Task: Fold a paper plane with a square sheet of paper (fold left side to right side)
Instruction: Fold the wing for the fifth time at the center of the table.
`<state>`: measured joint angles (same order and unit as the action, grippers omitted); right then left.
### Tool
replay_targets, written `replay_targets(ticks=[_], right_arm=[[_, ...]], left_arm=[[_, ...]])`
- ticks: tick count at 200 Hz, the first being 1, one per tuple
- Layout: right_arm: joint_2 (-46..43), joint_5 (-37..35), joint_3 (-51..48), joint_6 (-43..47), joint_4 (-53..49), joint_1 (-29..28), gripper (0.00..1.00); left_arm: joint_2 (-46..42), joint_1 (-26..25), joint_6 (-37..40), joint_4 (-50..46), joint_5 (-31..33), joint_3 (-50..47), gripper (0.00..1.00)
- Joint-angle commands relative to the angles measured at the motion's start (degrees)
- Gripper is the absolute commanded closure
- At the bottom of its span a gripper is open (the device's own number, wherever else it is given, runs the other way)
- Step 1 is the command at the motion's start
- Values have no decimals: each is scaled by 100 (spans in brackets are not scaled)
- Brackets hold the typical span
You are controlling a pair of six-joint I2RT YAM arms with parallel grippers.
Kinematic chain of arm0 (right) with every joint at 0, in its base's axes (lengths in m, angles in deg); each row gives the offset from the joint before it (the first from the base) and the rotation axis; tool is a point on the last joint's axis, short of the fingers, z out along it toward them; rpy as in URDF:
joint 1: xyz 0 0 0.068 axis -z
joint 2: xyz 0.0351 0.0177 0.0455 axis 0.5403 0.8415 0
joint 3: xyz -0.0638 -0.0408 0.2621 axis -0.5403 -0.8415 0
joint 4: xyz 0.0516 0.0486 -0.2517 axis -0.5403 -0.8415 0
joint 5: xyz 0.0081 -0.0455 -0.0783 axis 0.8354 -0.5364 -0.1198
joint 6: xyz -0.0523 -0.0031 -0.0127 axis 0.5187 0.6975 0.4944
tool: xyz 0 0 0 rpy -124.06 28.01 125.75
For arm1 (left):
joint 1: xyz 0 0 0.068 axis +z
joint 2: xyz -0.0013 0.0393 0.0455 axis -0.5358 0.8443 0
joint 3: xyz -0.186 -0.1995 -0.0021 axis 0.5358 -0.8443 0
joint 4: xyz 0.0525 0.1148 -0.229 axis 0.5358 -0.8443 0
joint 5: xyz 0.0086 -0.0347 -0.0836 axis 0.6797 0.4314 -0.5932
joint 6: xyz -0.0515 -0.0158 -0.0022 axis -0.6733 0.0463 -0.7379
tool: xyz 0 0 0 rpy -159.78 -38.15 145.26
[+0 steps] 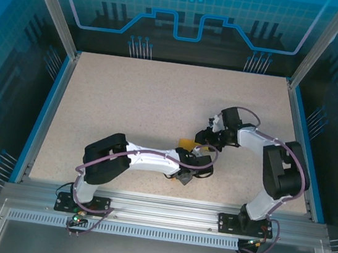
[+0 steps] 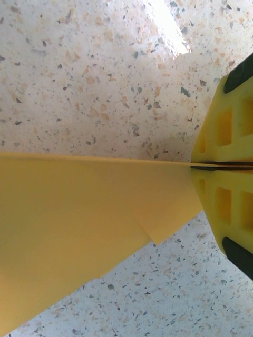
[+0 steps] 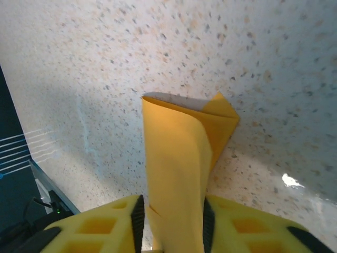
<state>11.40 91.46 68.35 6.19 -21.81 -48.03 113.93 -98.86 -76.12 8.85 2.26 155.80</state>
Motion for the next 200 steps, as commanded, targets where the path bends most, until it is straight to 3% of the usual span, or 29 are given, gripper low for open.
replay_targets(ticks=[1,46,76,130,200], right_arm=[[-560,-429,-241,13,-63,230,56],[-1236,-750,-651,130,-191,407,44],[-1289,-473,-922,46,73,406,43],[-1064,-286,-1108,-164,318,291,42],[-1028,-377,-1072,-134,248,270,42]], left_arm=[[18,110,37,56,-190,-15,88],[-89,399,207,335,-125,-291,88],[-239,554,381,605,-171,-536,86],[-378,591,404,842,-464,-602,73],[-406,620,331,875,-613,-548,82]])
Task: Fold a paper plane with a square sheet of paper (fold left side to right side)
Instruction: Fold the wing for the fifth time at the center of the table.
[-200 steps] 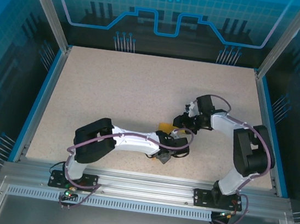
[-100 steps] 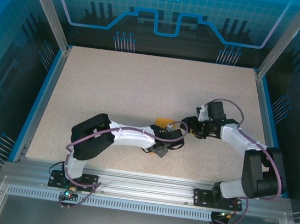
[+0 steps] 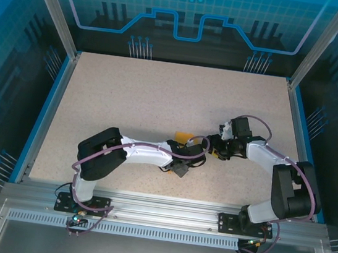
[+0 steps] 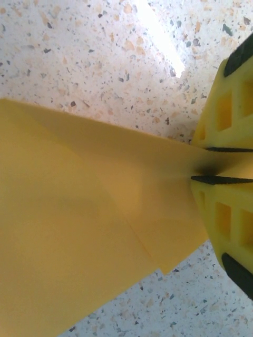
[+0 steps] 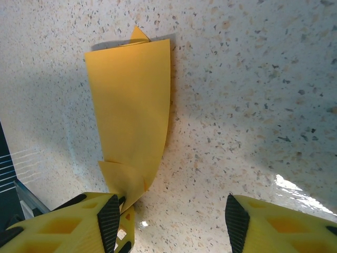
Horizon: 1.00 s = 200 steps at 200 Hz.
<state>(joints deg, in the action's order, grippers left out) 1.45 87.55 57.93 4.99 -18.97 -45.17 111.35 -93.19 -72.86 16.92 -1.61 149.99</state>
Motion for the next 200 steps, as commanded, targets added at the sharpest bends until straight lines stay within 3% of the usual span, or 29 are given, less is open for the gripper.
replay_targets(ticks=[1,112,200], right_arm=[[-40,11,-31,-13,-36,-17,42],[-305,722,-551,-250,1036,-57,40],[-211,318,-709,-519,1754,-621,44]], left_arm=[[-156,61,-3,83,-240,30,82],[-1521,1013,-1062,2195,-2510,-1843,93],[-1699,1398,-2128,3385,-3290,-2739,100]])
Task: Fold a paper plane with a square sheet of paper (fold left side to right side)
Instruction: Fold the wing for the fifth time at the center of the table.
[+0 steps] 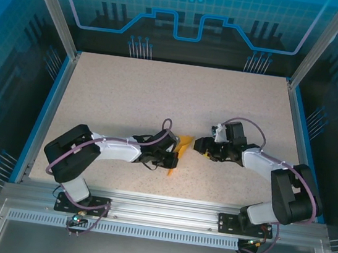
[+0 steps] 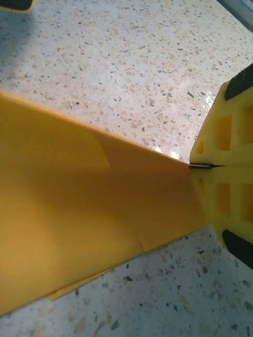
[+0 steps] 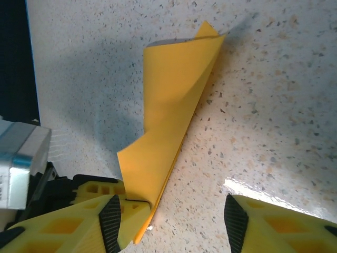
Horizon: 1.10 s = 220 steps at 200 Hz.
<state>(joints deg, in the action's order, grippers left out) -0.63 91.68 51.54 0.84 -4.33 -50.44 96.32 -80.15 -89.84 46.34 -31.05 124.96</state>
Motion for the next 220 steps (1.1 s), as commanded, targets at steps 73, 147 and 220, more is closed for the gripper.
replay_targets(ticks=[73,147,220], right_arm=[[276,-403,-97,-325,737,-683,48],[694,-562,4,-530,1101,-1027,54],[1346,-705,437,-798,1198,-1276,61]], left_arm=[[-162,386,-1163,1595,-880,-878,100],[-165,438,-1427,2084,-1072,-1099,100],[-49,441,-1575,2311,-1104,-1178,100]])
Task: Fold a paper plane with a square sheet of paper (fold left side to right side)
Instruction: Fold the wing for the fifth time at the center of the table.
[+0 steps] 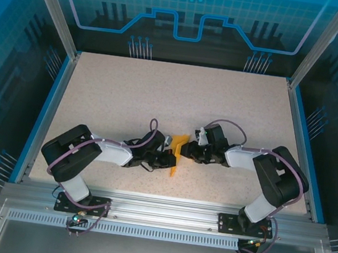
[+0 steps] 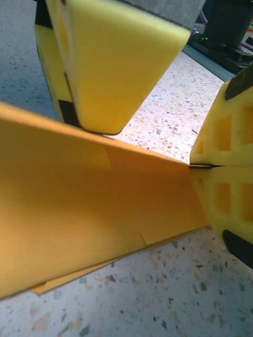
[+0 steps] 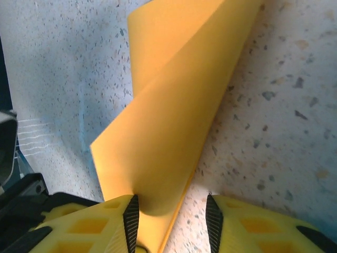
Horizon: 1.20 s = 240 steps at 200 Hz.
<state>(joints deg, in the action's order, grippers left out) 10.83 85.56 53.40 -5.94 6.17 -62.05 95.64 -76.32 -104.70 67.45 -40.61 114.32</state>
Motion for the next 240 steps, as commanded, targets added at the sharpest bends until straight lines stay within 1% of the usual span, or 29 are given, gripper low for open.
replay_targets(ticks=[1,37,78,97,123,139,163,180,210,240], right_arm=[[206,-92,257,-122,149,-115,61],[349,-190,411,-134,-79,-170,63],[445,-329,455,-121,-388,-182,63],[514,-378,499,-100,-551,-186,64],[596,-365,499,-107,-576,-179,64],[630,-346,499,-112,-555,-186,65],[637,-320,508,-97,-537,-186,65],[624,-327,507,-80,-532,-186,65],[631,-304,517,-63,-545,-184,65],[642,-281,518,-46,-537,-187,65]], left_arm=[[19,59,-93,210,-150,-114,100],[49,57,-145,246,-133,-132,100],[63,52,-159,247,-151,-119,91],[10,57,-145,247,-160,-123,82],[-194,91,-67,129,-160,-140,76],[-371,122,-8,-7,-143,-161,69],[-780,289,71,-330,-90,-247,60],[-1019,536,79,-529,-107,-325,53],[-966,910,145,-668,-369,-170,52],[-499,970,164,-550,-527,156,54]])
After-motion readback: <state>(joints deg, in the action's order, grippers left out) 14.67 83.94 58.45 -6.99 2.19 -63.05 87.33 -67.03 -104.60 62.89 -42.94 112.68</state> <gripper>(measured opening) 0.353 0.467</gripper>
